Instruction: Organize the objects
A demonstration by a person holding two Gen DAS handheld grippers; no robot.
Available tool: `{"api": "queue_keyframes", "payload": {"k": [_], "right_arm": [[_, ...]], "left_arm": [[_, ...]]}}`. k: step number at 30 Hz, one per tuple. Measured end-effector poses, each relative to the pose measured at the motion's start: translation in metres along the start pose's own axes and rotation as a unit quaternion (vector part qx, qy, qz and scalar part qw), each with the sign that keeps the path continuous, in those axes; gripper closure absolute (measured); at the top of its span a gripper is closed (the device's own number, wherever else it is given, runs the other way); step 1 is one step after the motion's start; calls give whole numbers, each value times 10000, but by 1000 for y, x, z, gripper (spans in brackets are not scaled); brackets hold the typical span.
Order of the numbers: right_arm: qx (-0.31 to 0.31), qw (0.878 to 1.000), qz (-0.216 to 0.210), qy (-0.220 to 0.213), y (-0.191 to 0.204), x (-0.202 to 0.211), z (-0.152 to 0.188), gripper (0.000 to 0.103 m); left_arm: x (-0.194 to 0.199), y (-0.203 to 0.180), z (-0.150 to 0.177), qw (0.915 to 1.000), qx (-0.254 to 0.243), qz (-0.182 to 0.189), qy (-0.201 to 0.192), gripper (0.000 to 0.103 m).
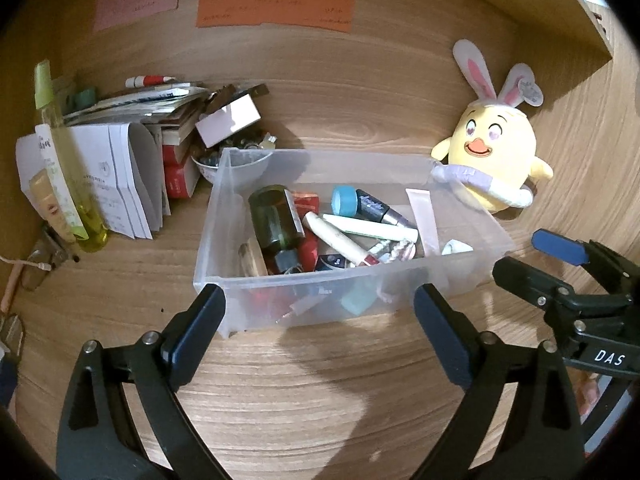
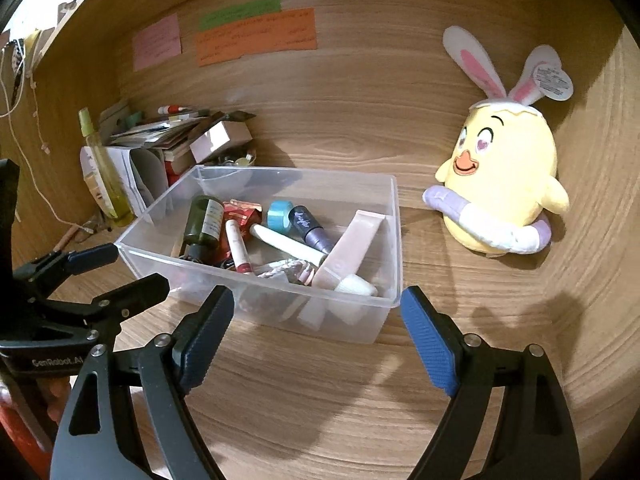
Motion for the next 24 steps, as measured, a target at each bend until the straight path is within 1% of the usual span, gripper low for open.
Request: {"api": "queue_keyframes", "payload": {"k": [11,24], "right_arm": [[-4,10000,44,65,-3,2,5,19],[-8,10000,25,83,1,3,5,19]], "left_arm": [[2,-3,3,10000,-14,95,9,7],[4,-2,3,10000,-10,92,2,7]]}}
Point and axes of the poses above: each gripper's, at about its wrist camera, not at the fingertips, and x roughly against the way its jaws point, y to its left, z to its underside, the point moved 10 cm from there along -x, roughly the way its jaws point, and after that the axes turned 8 degrees about z, right-handed, at the moved point
